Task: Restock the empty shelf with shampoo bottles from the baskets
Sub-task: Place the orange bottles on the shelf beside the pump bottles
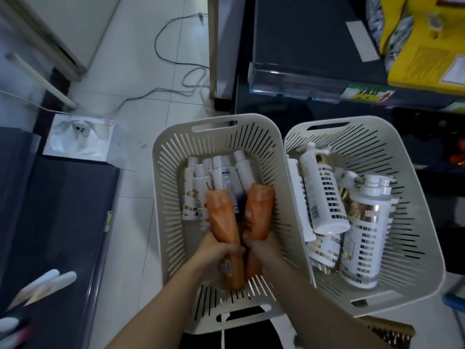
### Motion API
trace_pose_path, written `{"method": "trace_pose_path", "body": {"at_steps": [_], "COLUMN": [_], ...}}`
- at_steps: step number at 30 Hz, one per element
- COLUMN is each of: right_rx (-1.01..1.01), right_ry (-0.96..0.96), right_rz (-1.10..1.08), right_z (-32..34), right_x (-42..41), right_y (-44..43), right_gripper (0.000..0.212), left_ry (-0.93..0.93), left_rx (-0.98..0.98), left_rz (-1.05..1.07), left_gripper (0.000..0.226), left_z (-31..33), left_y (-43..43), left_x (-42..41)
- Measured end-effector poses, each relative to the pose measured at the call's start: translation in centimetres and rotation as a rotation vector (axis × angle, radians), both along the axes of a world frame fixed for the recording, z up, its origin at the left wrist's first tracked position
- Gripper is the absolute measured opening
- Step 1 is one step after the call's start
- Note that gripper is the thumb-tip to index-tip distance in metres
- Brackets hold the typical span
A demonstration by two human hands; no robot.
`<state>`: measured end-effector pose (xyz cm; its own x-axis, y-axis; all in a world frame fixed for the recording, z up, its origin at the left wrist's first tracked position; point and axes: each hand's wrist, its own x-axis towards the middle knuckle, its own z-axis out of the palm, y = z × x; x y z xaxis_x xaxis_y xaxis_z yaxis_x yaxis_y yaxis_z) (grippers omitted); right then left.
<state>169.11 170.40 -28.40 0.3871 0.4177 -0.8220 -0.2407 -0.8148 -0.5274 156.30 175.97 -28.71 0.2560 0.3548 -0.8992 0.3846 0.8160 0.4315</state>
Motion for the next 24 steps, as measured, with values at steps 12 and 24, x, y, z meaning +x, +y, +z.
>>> {"method": "trace_pose_path", "body": {"at_steps": [12,24], "right_rx": [0.333,0.6], "right_ry": [0.135,0.17], "right_rz": [0.083,0.375], "right_z": [7.8,16.8], "right_x": [0.0,-5.2], "right_y": [1.3,4.8], "right_gripper": [0.041,0.039], "left_ry": [-0.181,-0.13], "left_rx": [0.232,0.545], "left_rz": [0.362,0.736], "left_gripper": [0.084,0.033], "left_z": [9.7,21.5], "left_y": [0.1,-2.7], "left_x": [-1.7,-11.3]}}
